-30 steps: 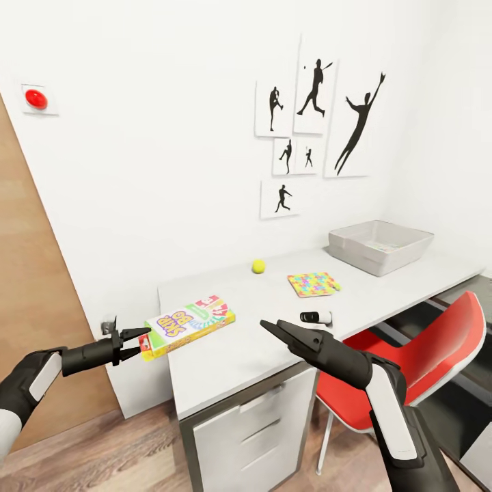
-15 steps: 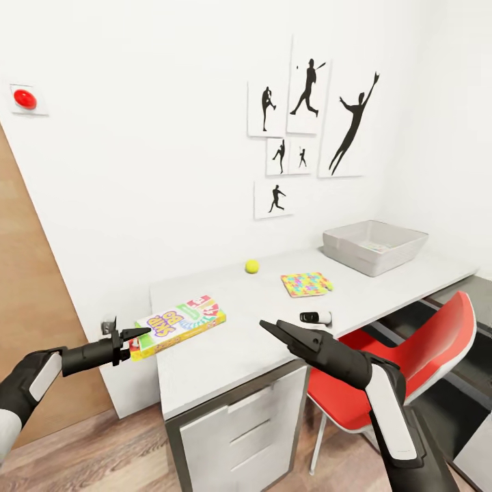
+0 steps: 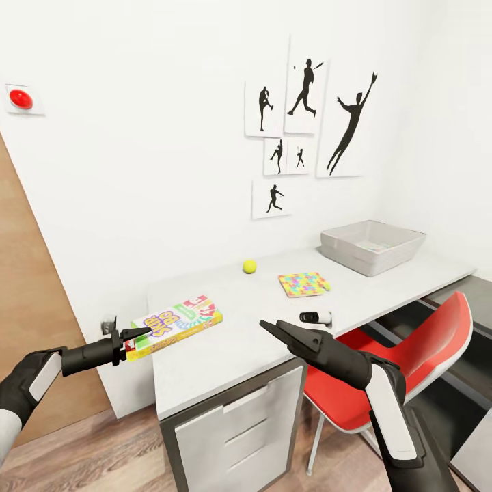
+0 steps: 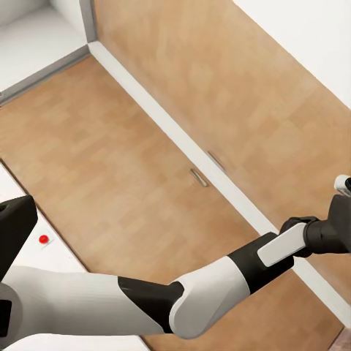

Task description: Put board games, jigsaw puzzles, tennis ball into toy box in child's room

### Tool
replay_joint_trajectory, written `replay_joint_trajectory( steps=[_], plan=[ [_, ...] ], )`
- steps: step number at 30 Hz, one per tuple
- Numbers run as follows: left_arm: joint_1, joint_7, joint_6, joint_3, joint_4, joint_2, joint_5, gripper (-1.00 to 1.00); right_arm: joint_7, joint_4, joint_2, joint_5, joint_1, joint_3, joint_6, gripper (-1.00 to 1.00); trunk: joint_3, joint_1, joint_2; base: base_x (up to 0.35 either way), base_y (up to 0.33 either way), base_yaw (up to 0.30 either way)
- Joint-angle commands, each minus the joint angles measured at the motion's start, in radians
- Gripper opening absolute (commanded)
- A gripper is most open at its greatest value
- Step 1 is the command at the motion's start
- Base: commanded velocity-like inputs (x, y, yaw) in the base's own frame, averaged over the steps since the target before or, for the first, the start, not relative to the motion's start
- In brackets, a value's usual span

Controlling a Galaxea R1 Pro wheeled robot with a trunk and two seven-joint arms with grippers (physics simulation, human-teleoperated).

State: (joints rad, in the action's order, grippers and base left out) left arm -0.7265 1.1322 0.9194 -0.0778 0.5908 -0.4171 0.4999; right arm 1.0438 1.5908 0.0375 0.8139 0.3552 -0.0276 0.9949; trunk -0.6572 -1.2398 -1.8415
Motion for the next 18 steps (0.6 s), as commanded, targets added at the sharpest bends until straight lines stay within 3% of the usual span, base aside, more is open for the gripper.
replay_joint_trajectory(
  steps=[1, 6, 7, 18],
  plan=[
    [-0.001, 0.001, 0.005, -0.001, 0.0, 0.0, 0.002, 1.0, 0.004, 0.0, 0.001, -0.002, 0.001, -0.001, 0.004, 1.0, -0.001, 0.0, 0.0, 0.0, -0.001, 0.0],
    [-0.001, 0.001, 0.004, -0.006, 0.0, -0.001, 0.004, 1.0, 0.004, 0.0, 0.001, -0.002, 0.001, 0.0, 0.004, 1.0, -0.001, 0.0, 0.0, 0.0, 0.0, 0.0],
    [-0.001, 0.001, 0.004, -0.006, 0.0, -0.001, 0.004, -1.0, 0.004, 0.0, 0.001, -0.002, 0.001, 0.0, 0.004, 1.0, -0.001, 0.0, 0.0, 0.0, 0.0, 0.0],
    [-0.001, 0.006, 0.004, -0.01, 0.001, -0.002, 0.011, -1.0, 0.004, 0.0, 0.001, -0.002, 0.001, 0.0, 0.004, 1.0, -0.001, 0.0, 0.0, 0.0, 0.0, 0.0]
  ],
)
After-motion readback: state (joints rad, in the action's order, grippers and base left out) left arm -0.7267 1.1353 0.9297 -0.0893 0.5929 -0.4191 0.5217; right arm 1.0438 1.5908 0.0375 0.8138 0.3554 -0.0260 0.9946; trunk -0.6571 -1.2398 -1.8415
